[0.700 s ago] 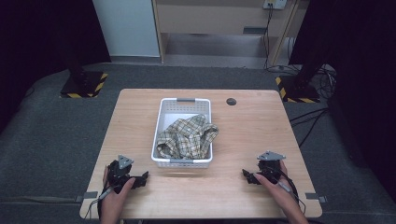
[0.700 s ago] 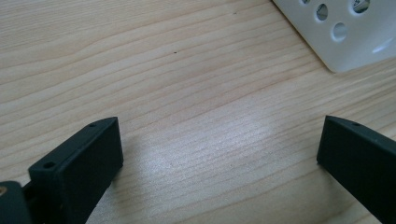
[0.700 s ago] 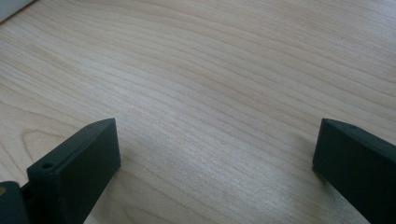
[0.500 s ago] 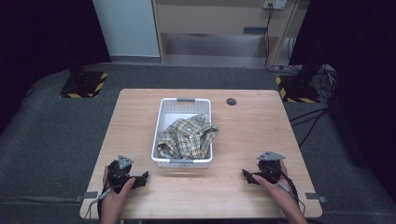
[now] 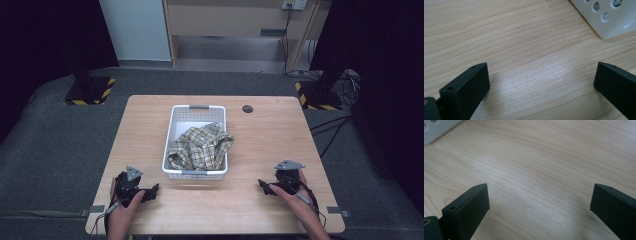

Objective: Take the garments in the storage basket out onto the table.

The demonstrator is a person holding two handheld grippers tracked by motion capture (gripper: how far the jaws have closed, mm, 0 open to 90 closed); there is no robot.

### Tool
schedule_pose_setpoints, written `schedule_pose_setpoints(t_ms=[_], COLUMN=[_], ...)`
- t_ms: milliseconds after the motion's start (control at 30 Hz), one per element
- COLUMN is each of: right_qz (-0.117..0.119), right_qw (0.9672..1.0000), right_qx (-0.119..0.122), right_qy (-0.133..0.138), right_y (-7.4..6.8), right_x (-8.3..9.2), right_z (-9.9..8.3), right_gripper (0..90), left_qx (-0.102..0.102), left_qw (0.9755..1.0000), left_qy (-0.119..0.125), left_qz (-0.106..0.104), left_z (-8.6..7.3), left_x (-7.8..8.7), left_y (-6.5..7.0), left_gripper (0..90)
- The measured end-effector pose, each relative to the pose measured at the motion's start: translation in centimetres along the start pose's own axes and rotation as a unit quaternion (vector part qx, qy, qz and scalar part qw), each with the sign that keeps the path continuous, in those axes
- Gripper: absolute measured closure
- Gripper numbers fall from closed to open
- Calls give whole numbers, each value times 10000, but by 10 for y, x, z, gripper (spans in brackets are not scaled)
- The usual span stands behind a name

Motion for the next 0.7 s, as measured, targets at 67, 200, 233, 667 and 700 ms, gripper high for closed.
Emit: schedule_pose_setpoints(t_ms=[67, 200, 233, 667, 700], right_qz=[42, 89, 127, 331, 340], right_qw=[10000, 9999, 9998, 9981, 9978], right_qx=[9, 46, 33, 173, 226], right_qy=[22, 108, 142, 496, 516], right_y=[0, -1, -1, -7, -9], right_x=[2, 6, 8, 25, 27], right_z=[6, 18, 22, 67, 74], right_gripper=[26, 27, 27, 29, 30], left_qx=[0, 1, 1, 0, 0], left_qw=[10000, 10000, 10000, 10000, 10000], left_qy=[0, 0, 1, 0, -1], left_qz=[0, 0, 0, -1, -1], left_z=[0, 0, 0, 0, 0], left_x=[0, 0, 0, 0, 0], left_y=[0, 0, 0, 0, 0], left_gripper=[0, 0, 0, 0, 0])
Point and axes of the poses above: each handheld gripper's, and its own axes: x roughly backward along the jaws, z roughly out of its top, y roughly to its right, the point moved 4 cm from there along -x, roughly forward along the jaws, and after that the axes turned 15 degrees about x, right-handed, at the moved point
